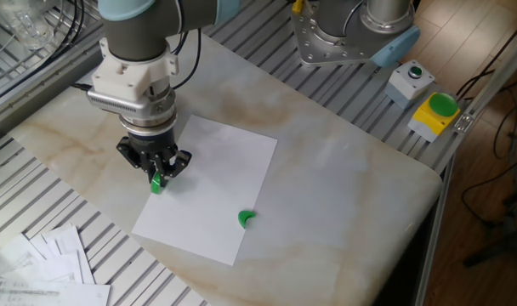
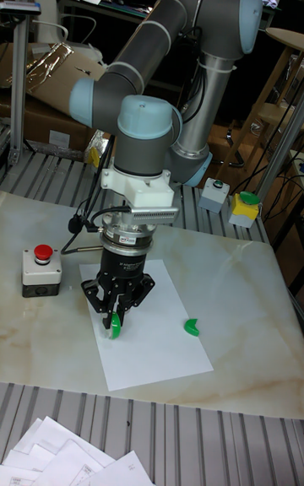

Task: Use the correction tape on paper

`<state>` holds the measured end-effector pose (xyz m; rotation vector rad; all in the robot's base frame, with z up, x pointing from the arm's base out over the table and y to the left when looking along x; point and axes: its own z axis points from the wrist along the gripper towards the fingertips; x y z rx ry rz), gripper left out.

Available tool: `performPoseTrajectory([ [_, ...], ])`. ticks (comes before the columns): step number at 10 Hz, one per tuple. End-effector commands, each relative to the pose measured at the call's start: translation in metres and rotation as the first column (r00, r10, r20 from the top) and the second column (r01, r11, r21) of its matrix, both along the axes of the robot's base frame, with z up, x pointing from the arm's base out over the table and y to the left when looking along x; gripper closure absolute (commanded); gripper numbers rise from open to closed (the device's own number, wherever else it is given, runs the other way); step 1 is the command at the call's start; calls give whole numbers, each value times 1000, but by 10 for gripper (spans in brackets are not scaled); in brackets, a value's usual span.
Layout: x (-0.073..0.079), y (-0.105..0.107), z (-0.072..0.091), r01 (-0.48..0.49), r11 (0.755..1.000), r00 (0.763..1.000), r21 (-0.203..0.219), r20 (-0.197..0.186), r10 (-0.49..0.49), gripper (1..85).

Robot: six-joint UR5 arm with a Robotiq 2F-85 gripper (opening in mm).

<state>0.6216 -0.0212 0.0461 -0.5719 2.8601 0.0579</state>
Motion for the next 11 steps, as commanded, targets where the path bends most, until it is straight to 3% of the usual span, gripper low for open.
performPoseTrajectory([
  [1,3,-2,5,-3,1000,1000,15,10,3,840],
  [11,7,-1,2,-5,1000,1000,22,27,4,840],
])
